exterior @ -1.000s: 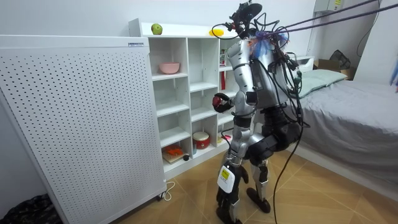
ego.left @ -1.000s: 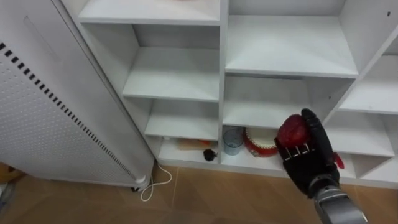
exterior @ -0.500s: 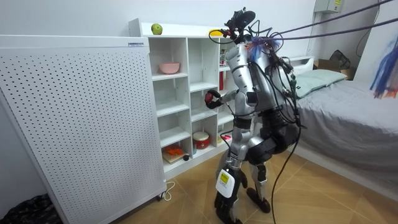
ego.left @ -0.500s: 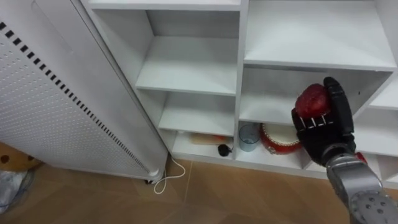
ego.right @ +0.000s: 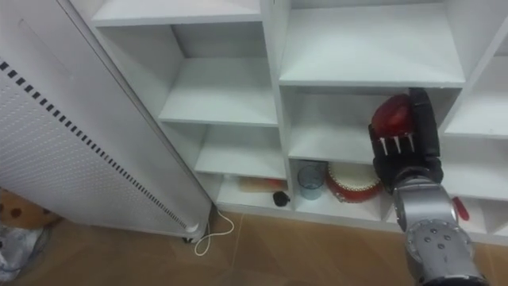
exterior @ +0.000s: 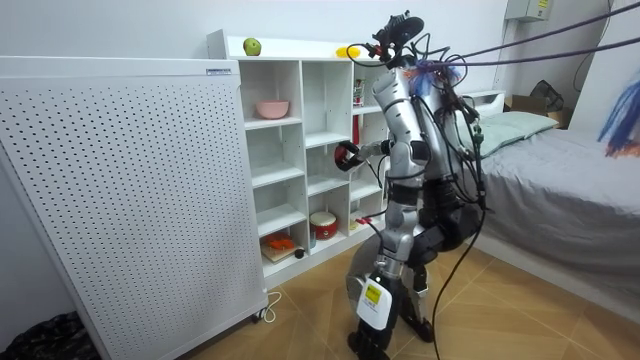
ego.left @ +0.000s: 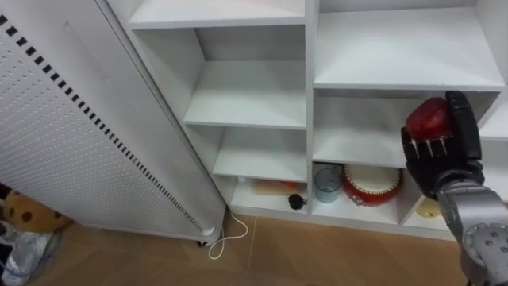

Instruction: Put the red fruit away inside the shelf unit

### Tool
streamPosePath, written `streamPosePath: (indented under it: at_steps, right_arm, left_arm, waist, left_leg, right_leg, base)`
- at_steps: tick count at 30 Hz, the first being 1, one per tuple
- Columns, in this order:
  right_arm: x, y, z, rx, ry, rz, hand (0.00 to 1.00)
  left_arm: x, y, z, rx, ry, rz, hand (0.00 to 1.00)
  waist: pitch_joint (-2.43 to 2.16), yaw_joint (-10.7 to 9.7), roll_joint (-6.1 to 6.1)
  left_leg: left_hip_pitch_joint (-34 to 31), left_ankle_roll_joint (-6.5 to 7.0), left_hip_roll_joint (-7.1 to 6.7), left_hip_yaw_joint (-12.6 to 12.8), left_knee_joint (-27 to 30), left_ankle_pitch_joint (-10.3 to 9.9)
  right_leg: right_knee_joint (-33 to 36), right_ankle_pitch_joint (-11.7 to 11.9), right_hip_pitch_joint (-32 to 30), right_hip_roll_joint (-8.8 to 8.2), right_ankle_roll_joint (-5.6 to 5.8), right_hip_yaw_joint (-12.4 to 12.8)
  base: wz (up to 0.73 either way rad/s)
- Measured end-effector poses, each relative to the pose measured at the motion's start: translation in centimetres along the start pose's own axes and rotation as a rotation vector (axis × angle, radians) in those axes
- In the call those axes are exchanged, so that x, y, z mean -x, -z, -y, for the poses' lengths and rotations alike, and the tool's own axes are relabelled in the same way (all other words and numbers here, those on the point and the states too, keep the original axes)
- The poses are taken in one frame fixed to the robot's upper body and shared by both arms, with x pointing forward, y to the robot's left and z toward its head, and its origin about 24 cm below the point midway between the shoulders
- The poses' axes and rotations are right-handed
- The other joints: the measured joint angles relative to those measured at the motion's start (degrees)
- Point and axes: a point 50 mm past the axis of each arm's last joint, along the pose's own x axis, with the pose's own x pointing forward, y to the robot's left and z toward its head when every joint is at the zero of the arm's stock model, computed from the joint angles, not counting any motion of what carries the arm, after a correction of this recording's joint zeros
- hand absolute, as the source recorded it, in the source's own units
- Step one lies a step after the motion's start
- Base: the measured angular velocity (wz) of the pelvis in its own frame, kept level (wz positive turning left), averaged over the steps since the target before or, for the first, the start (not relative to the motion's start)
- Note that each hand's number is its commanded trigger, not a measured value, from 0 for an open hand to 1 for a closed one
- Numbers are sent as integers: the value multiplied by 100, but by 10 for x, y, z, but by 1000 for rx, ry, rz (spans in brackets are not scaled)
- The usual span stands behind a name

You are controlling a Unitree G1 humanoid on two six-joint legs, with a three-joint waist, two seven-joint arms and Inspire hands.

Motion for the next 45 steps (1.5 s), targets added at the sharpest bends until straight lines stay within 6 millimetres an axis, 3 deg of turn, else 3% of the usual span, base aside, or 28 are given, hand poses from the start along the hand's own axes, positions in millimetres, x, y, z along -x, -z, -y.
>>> streamPosePath:
  at_steps: [6, 13, 36, 45]
  right_arm:
    - [3, -8, -3, -51, 84, 35, 0]
    - [5, -15, -18, -91, 181, 68, 0]
    - [11, -22, -24, -130, 249, 94, 0]
    - [8, -21, -9, -121, 286, 86, 0]
  left_arm:
    - [3, -1, 4, -8, 10, 22, 0]
    - [4, -11, 4, -1, -18, 79, 0]
    - [6, -17, 7, -21, -26, 144, 0]
    - [6, -16, 7, -17, -19, 140, 0]
  waist:
    - [-38, 19, 64]
    - [-41, 114, 188]
    - [-31, 129, 171]
    - [-19, 132, 151]
  left_leg:
    - [-4, 0, -10, -46, 12, 0]
    - [-15, 1, -15, -52, 10, -1]
    - [223, 8, -15, -126, -132, -4]
    - [589, 20, 42, -127, -265, -14]
  right_leg:
    - [-20, 1, 40, 2, 1, -40]
    - [-26, -2, 33, -3, 4, -47]
    - [-256, -8, 376, 6, 51, -151]
    - [-486, 23, 789, 67, 83, -190]
  base:
    - [1]
    - [0]
    - [0]
    - [0]
